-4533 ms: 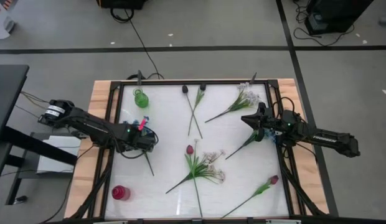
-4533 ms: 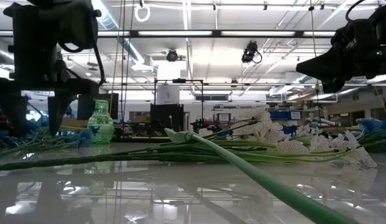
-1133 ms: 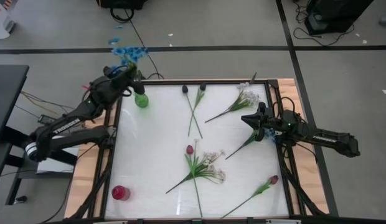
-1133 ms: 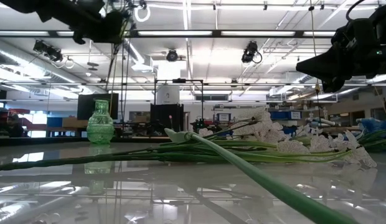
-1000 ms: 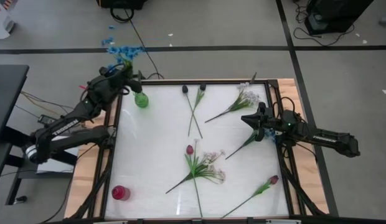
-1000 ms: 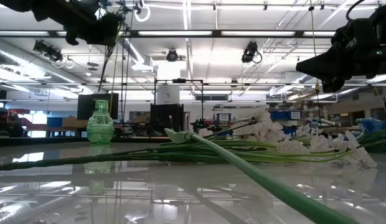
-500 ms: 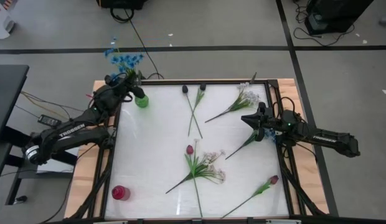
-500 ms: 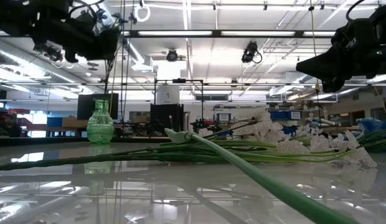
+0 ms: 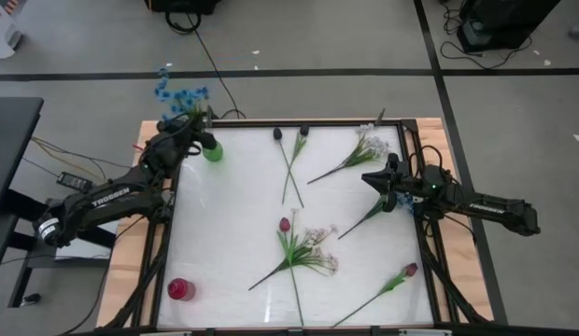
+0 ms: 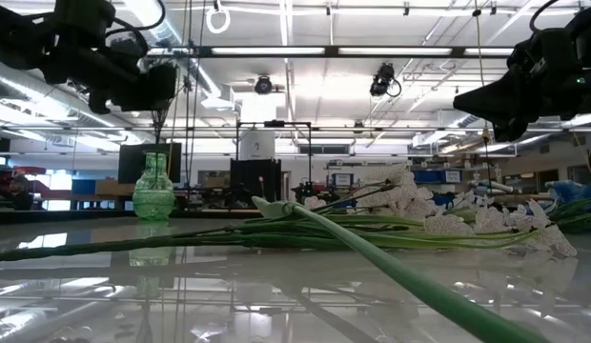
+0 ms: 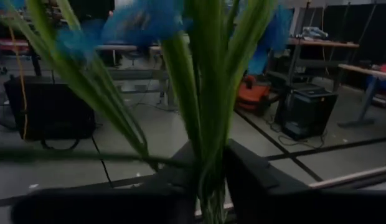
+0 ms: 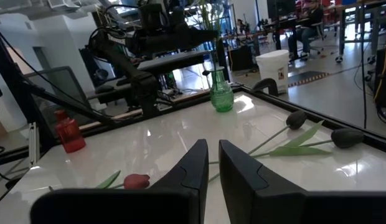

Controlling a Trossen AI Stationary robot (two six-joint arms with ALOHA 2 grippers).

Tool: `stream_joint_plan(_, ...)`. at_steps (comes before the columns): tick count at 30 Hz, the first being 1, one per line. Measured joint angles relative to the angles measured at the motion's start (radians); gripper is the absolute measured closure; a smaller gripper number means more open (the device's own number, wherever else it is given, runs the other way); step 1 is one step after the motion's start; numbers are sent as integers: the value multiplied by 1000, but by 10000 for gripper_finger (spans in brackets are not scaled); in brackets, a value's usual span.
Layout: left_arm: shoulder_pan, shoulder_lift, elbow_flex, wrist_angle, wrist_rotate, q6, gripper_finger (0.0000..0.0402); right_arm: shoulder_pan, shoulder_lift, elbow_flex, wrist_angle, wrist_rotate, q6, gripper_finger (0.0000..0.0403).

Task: Sort flowers into vase by color
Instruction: Put the left blue flowers into the green vase, then put the left pink flower into the green vase

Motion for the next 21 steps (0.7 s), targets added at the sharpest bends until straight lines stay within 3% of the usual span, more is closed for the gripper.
stream_joint_plan(9, -5, -1, 25, -9, -3, 62, 209, 0, 0, 0, 0, 0, 0, 353)
stream_joint_plan(16, -25, -1, 142, -231, 28, 3, 196, 0, 0, 0, 0, 0, 0, 353)
stream_joint_plan(21, -25, -1, 152, -278, 42, -7, 196, 0, 0, 0, 0, 0, 0, 353)
